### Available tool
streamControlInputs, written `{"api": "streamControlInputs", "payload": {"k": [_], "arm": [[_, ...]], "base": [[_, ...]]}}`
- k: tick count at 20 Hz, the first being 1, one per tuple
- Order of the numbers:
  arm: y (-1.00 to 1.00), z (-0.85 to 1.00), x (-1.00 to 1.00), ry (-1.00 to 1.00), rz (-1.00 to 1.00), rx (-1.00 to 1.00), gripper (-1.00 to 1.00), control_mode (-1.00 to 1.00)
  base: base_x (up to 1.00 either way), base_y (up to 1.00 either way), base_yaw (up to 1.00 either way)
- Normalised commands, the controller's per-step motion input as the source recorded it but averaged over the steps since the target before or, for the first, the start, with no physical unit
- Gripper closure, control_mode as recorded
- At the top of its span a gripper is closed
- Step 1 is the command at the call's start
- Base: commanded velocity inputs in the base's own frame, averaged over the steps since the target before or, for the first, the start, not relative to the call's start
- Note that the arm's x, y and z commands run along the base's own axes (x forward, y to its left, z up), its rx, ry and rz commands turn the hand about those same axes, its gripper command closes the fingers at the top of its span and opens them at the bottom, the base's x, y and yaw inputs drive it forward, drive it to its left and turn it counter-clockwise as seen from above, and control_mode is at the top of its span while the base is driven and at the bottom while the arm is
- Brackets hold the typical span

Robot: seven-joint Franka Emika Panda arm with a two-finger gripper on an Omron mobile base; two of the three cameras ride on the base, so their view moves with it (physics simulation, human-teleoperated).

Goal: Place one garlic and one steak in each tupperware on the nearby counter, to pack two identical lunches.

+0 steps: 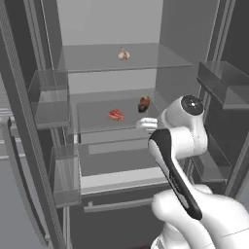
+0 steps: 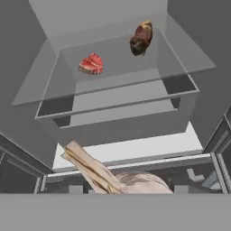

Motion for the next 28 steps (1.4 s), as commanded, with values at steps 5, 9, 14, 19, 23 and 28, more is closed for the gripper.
{"api": "streamControlInputs", "payload": {"k": [5, 9, 14, 19, 23, 28], "arm": [[0.0, 0.0, 0.0, 0.0, 0.0, 0.0, 1.0, 1.0], [0.0, 0.0, 0.0, 0.0, 0.0, 0.0, 1.0, 1.0], [0.0, 0.0, 0.0, 0.0, 0.0, 0.0, 1.0, 1.0], [0.0, 0.0, 0.0, 0.0, 0.0, 0.0, 1.0, 1.0], [0.0, 0.0, 0.0, 0.0, 0.0, 0.0, 1.0, 1.0], [0.0, 0.0, 0.0, 0.0, 0.0, 0.0, 1.0, 1.0]], "base": [[-1.0, 0.02, 0.1], [-1.0, 0.2, 0.15], [-0.79, 0.42, 0.33], [-0.03, 0.92, 0.6], [0.23, 1.0, 0.59], [0.79, 0.64, 0.44]]}}
